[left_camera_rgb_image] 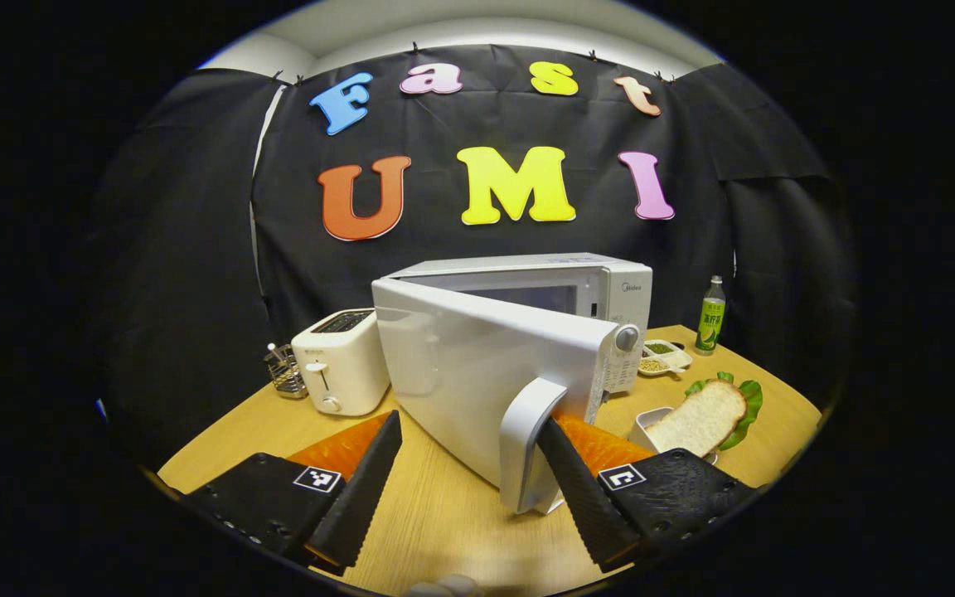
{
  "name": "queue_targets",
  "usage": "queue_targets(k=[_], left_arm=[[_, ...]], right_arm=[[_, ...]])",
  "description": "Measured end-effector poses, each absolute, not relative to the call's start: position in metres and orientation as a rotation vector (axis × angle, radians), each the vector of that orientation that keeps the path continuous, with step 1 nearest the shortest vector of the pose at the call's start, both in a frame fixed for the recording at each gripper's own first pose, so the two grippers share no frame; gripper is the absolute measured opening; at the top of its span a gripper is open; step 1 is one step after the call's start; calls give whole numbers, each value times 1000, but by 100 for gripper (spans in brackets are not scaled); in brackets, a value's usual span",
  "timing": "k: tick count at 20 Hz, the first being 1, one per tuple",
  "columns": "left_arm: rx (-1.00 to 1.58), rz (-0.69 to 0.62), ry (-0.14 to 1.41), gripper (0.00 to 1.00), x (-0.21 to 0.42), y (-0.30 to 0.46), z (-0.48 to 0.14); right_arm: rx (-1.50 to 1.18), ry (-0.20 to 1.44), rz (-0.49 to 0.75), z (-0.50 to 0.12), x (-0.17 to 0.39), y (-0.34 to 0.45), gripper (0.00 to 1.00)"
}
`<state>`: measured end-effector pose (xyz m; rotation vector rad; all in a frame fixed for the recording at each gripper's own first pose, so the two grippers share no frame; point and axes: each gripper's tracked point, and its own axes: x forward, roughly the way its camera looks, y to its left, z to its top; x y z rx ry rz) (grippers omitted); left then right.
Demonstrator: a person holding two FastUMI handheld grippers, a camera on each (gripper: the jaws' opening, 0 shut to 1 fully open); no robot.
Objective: Open the microwave oven with the left hand, put the food in, and close the microwave oven.
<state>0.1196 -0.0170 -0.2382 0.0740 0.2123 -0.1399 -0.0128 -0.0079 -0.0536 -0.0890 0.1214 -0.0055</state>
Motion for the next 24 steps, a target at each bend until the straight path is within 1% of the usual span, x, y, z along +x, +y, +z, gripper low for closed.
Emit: queue_targets(k=[5,6,7,9,10,13,14,15,16,17,19,20,21,22,23,24], left_arm=[[77,-80,233,96,96,34,-241],[81,-69,234,97,91,45,-241],[87,-58,238,96,85,56,-241],[97,-36,231,97,75,79,-238],[103,-22,231,96,72,91,-237],[120,14,258,97,57,127,-238],[131,27,258,96,53,136,-236],[141,30,255,96,49,143,-234],[152,39,257,96,44,149,-231],[157,43,257,97,40,152,-227],[152,43,252,96,32,150,-217],[144,42,246,96,29,146,-211],[137,39,240,97,26,141,-204],[131,32,234,97,24,133,-196],[132,27,230,97,23,126,-191],[136,26,225,96,23,120,-184]], right_arm=[[-84,130,13,-64,-18,9,100],[-83,135,15,-67,-19,12,96],[-83,141,21,-72,-19,16,100],[-83,160,28,-85,-20,23,100],[-78,172,27,-92,-19,24,96],[-45,227,45,-122,-12,31,96],[-33,244,49,-132,-8,32,100],[-23,261,61,-143,-3,32,97],[-13,285,72,-154,1,33,100],[-3,303,83,-167,9,32,96],[13,358,96,-196,26,27,96],[31,384,108,-211,35,26,100],[56,412,118,-225,44,25,100],[84,446,135,-239,53,25,96],[120,480,158,-253,65,28,96],[149,513,179,-268,75,29,100]])
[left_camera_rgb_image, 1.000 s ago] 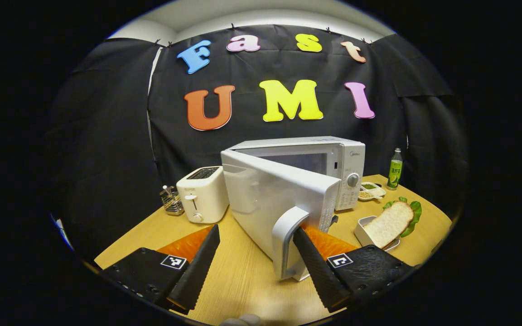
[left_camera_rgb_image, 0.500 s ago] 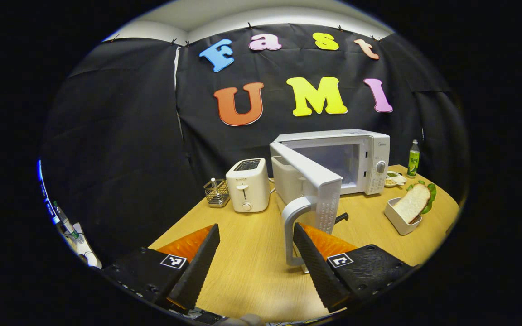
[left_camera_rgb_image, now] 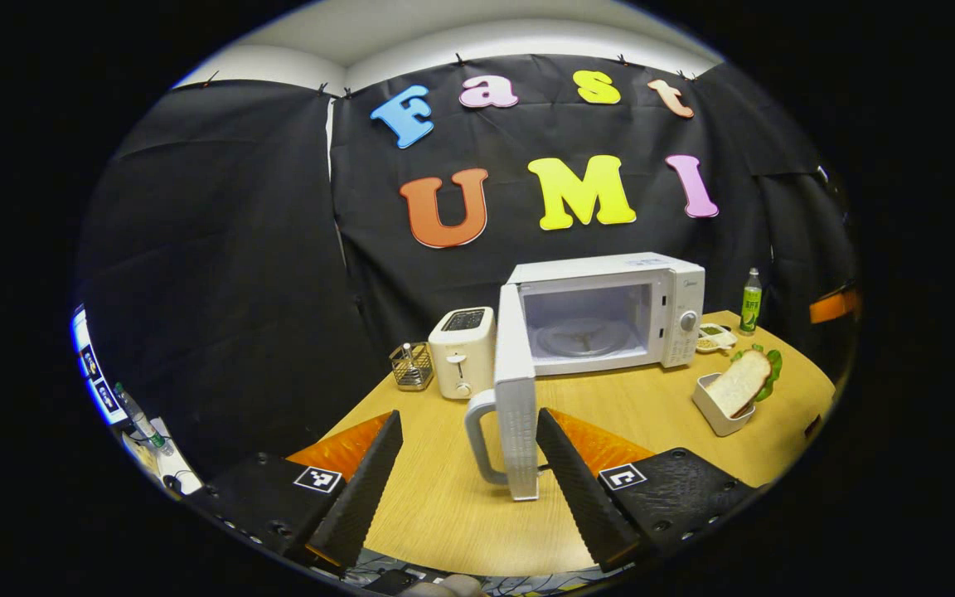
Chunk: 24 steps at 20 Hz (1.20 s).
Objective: Open the microwave oven with the left hand, put the food in, and close the microwave oven.
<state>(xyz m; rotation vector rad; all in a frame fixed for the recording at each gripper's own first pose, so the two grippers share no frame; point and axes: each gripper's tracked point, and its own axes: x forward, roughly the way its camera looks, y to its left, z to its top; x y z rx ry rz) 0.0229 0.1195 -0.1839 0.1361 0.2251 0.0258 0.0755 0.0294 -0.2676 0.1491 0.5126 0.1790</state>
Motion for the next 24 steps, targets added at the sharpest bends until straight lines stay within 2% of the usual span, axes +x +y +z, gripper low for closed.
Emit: queue_targets(k=[1,2,4,5,8,9,10,11,12,13,14,15,16,18,19,20,21,24], left_arm=[[131,28,218,96,22,114,-177],[123,26,207,97,23,106,-168],[122,37,203,96,29,93,-157],[121,47,198,97,31,89,-152],[106,89,199,96,39,78,-141],[107,111,199,96,41,77,-138],[116,132,205,96,43,77,-137],[128,159,212,96,42,79,-135],[135,180,212,97,41,81,-131],[134,194,215,97,41,80,-129],[132,202,218,96,40,79,-129],[134,210,224,97,39,79,-129],[138,215,227,97,37,79,-129],[140,217,228,97,35,80,-128],[137,213,229,97,34,81,-129],[135,211,229,97,33,81,-130],[133,206,226,97,33,83,-129],[118,169,210,97,30,84,-127]], right_arm=[[170,548,190,-282,87,28,90],[186,582,209,-295,98,28,95],[221,644,269,-317,120,35,94],[251,681,299,-327,130,37,82],[362,814,393,-350,156,50,75],[385,853,416,-355,162,53,83],[404,881,433,-358,168,53,68],[429,907,442,-358,173,53,66],[454,929,444,-358,178,52,69],[473,967,447,-360,177,53,53],[505,1005,443,-361,176,50,42],[535,1049,440,-363,175,51,38],[567,1080,437,-361,176,50,40],[621,1124,440,-357,174,52,34],[624,1130,445,-354,172,53,40],[614,1127,456,-352,171,53,29],[606,1114,461,-346,169,54,36],[622,1053,457,-319,165,58,35]])
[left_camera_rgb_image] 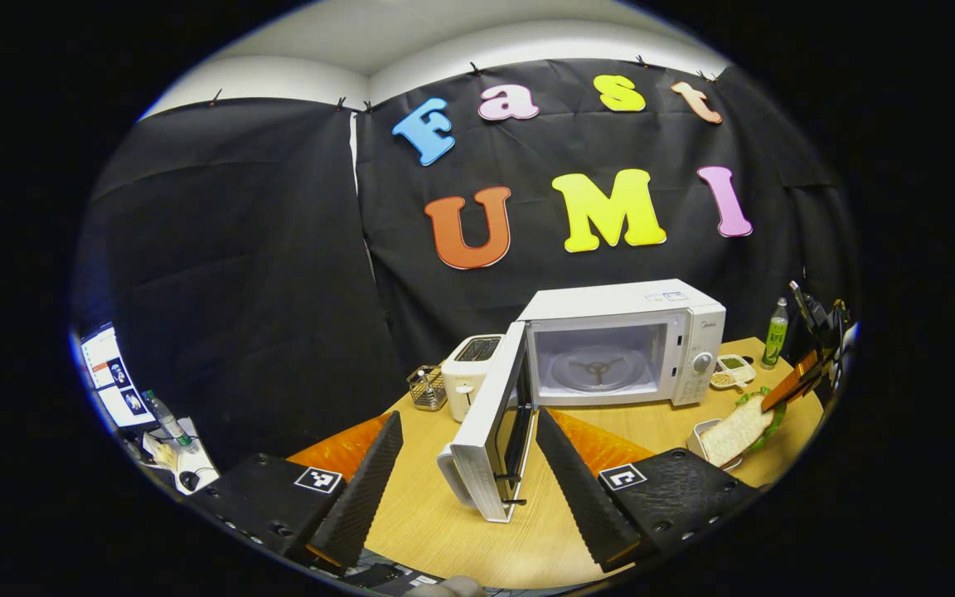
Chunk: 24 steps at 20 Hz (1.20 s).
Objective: Open the microwave oven with the left hand, put the food in, and close the microwave oven.
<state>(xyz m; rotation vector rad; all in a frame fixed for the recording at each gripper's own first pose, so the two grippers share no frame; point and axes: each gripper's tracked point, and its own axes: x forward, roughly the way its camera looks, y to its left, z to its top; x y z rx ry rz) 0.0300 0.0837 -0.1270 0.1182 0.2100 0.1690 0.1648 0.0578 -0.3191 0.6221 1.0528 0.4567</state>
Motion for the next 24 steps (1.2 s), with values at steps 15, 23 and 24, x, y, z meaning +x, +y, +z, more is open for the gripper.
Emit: queue_targets(k=[15,23,24], left_arm=[[144,-8,204,96,18,95,-108],[179,-45,207,97,32,104,-115],[184,-45,208,96,33,106,-117]], right_arm=[[771,544,350,-238,231,207,34],[952,303,149,-248,317,259,34],[958,275,123,-249,328,264,34]])
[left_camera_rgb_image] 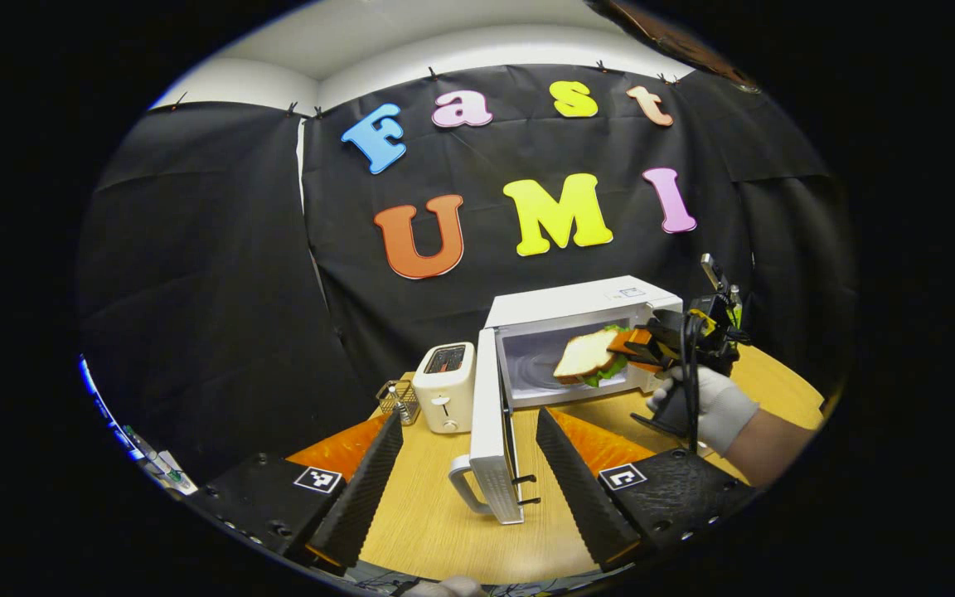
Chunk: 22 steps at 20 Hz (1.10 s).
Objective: Open the microwave oven with the left hand, put the food in, and close the microwave oven.
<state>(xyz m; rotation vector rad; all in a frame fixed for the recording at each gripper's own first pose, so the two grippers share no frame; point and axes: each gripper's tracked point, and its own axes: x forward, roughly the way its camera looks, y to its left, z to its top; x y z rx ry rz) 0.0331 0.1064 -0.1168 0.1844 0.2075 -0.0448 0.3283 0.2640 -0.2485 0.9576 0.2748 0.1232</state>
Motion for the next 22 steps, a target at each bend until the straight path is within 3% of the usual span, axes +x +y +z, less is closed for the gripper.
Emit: queue_targets(k=[8,9,10,11,12,13,15,16,17,18,19,21,22], left_arm=[[204,-10,218,97,45,130,-121],[207,-1,220,97,45,135,-122],[209,4,221,96,45,138,-122],[214,8,219,96,47,140,-122],[230,14,216,96,49,143,-121],[250,19,222,97,49,149,-124],[260,22,236,97,50,152,-130],[257,24,233,100,49,153,-129],[253,27,228,96,49,154,-127],[249,26,228,96,50,153,-128],[247,28,223,96,51,153,-127],[241,31,214,96,54,152,-124],[234,31,209,96,56,153,-123]], right_arm=[[1056,180,-64,-287,402,292,34],[1068,164,-92,-291,410,291,26],[1068,159,-110,-298,416,293,34],[1052,172,-120,-306,422,297,34],[1035,188,-126,-316,426,301,26],[1030,185,-132,-320,432,300,35],[993,201,-152,-330,438,297,39],[929,224,-171,-338,439,295,34],[857,255,-194,-346,438,290,45],[804,257,-196,-348,439,289,38],[760,246,-187,-343,438,289,42],[648,211,-179,-329,436,282,63],[601,203,-174,-322,434,279,80]])
